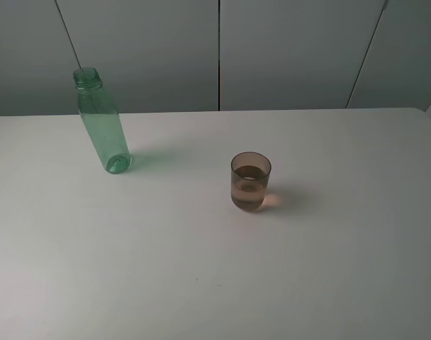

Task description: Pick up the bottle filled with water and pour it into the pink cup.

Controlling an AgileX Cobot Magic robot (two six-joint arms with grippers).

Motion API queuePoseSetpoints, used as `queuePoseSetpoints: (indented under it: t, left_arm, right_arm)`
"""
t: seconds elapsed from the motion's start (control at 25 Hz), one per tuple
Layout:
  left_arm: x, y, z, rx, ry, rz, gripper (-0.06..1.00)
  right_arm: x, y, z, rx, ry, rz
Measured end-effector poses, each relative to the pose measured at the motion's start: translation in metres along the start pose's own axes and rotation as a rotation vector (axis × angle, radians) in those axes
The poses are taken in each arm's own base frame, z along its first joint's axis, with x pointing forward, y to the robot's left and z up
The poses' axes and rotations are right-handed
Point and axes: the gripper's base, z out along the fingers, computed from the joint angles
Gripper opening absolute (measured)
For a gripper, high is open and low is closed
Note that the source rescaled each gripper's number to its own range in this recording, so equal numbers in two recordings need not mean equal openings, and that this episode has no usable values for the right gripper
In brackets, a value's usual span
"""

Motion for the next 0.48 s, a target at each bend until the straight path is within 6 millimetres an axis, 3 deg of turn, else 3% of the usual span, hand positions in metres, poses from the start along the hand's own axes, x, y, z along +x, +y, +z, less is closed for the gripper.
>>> queuePoseSetpoints:
  t: [0.48]
  left_arm:
    - [-0.0001,0.0008,-0.0001,0.024,-0.001,-0.003,0.96]
  right_arm:
    - [0.0000,0.0000,0.0000,0.000,0.000,0.000]
